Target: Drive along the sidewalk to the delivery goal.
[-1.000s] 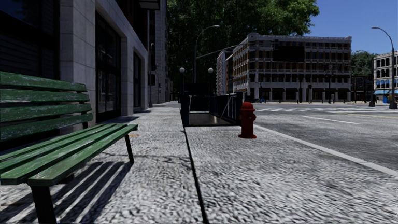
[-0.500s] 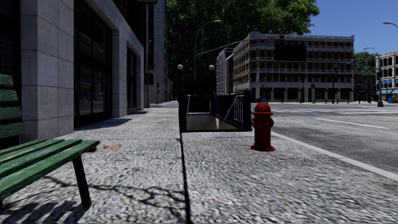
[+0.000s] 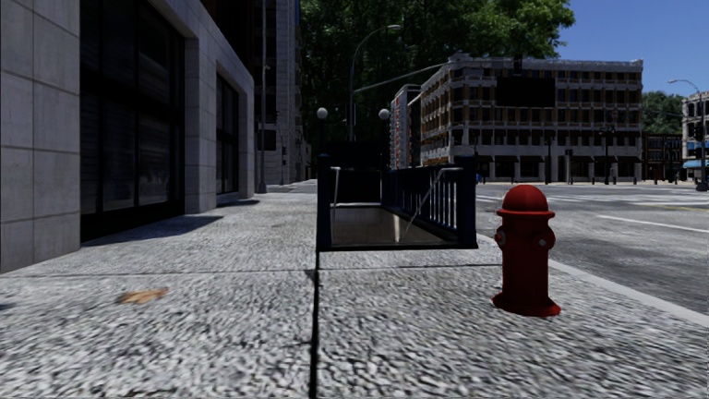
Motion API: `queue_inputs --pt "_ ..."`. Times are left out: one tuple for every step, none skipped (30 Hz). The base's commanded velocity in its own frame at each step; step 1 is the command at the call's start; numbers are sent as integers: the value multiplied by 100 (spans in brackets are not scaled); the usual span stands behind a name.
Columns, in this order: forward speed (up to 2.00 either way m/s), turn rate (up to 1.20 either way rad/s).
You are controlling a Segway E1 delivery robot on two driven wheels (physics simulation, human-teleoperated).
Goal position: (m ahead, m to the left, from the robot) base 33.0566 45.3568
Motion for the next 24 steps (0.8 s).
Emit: queue_inputs --pt "200 34" --pt "200 34" --pt "200 40" --pt "200 45" --pt "200 47" --pt "200 47" --pt "200 48" --pt "200 48" --pt "200 48" --pt "200 48" --pt "200 48" --pt "200 48" --pt "200 48" --pt "200 48" --pt "200 48" --pt "200 48" --pt "200 48" --pt "200 48" --pt "200 48" --pt "200 48" --pt "200 48" --pt "200 48" --pt "200 48" --pt "200 48"
